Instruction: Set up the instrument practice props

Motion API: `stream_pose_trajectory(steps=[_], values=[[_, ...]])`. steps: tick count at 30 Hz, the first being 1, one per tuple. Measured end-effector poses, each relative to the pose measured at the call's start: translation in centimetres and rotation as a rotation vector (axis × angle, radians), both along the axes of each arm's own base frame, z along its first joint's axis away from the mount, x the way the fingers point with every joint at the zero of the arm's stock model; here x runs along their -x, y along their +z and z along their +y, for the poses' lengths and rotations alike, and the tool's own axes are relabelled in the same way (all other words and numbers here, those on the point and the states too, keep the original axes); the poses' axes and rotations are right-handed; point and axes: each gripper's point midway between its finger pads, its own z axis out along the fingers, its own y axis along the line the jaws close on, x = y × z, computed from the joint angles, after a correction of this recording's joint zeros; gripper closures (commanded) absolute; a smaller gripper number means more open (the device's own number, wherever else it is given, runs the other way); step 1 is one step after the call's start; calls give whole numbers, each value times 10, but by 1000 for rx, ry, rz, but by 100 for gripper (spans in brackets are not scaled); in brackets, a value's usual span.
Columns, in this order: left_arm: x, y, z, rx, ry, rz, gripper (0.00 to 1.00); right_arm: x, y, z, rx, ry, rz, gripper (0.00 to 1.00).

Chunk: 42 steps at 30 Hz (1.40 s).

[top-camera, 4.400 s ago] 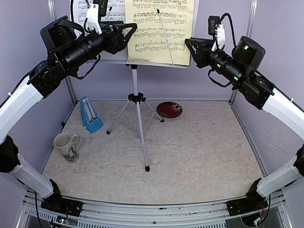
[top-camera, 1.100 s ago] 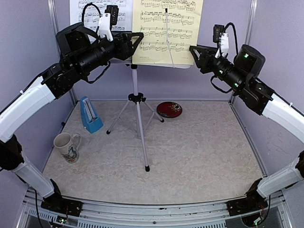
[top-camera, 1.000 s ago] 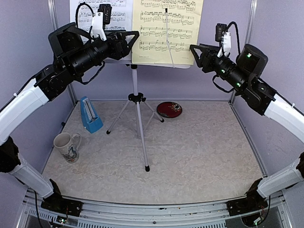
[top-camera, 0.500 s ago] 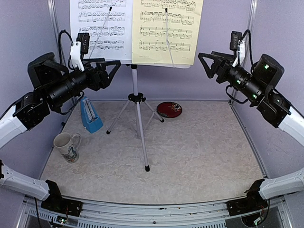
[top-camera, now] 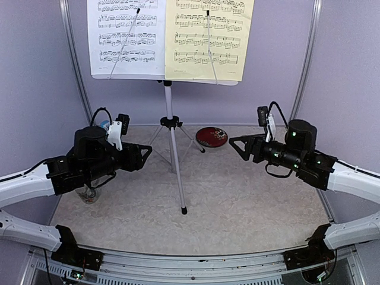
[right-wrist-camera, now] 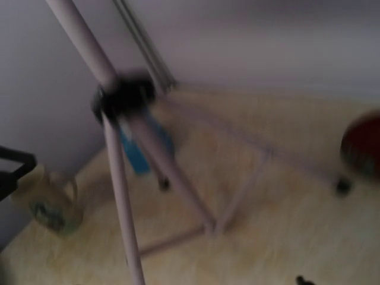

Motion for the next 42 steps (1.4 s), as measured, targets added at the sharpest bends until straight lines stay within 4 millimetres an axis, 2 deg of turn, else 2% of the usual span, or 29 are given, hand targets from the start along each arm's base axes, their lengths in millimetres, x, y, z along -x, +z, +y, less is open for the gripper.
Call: stream_pose_trajectory(steps=[3,8,12,16,18,21,26,30,33,38,40,42], values=[[-3,-40,-7,-20,-10,78,44,5,-39,16,22,40,87,28],[-4,-96,-12,-1,-27,174,47,12,-77,45,35,105,158,37],[-9,-123,-13,21,-25,202,48,-1,-100,59,45,109,179,43],[-18,-143,-24,28,-38,207,50,-12,-131,78,71,136,227,45],[-21,-152,-30,32,-45,211,51,-12,-141,85,68,157,247,44],[-23,-165,-30,33,-37,220,53,-9,-145,92,56,185,255,38],[-39,-165,-12,64,28,209,53,13,-149,117,47,262,255,32],[-62,-162,14,77,109,196,53,20,-162,125,66,283,267,34],[-79,-158,28,81,154,188,53,-1,-164,116,75,236,253,36],[-105,-143,41,94,196,171,54,-60,-146,101,56,140,193,41],[-115,-142,41,90,204,174,56,-78,-144,99,55,122,181,39],[-121,-144,40,81,210,182,57,-83,-149,100,58,125,189,35]])
